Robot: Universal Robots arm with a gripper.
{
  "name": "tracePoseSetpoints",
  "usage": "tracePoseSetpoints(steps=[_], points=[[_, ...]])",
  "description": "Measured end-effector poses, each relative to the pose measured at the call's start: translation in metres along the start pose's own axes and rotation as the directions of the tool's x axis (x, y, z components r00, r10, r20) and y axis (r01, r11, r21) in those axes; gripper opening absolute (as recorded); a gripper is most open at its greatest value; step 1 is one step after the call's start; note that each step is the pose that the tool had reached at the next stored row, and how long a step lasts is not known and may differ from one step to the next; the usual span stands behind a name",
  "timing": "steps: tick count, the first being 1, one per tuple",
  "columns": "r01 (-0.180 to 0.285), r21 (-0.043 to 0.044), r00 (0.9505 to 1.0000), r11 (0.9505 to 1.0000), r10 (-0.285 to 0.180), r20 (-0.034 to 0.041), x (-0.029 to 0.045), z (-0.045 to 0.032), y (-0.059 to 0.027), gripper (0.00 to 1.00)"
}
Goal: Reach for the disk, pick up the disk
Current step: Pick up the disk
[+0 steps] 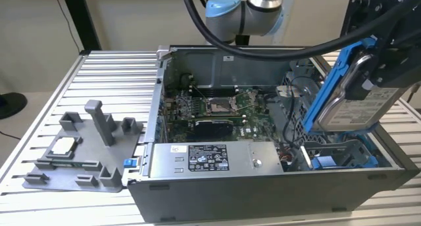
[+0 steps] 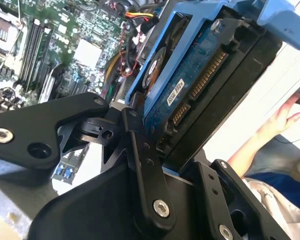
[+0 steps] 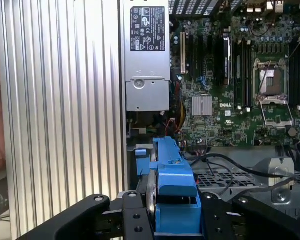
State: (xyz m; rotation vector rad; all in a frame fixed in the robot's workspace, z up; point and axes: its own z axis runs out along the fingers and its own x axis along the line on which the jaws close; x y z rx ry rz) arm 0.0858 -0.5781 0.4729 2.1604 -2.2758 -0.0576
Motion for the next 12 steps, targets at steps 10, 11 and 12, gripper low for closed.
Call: tracePoseSetpoints(steps=[10,11,12], points=[[0.000,0.0000,1.0000,1.0000,0.000,0.0002,-0.0002,0.0006,-0.0063,0.00],[0.000,0.0000,1.0000,1.0000,0.000,0.0002,-0.0003,0.0006,-0.0064,0.00],[0.000,0.0000,1.0000,1.0000,0.000,0.0001,-0.0003,0.0006,-0.0064,0.00]])
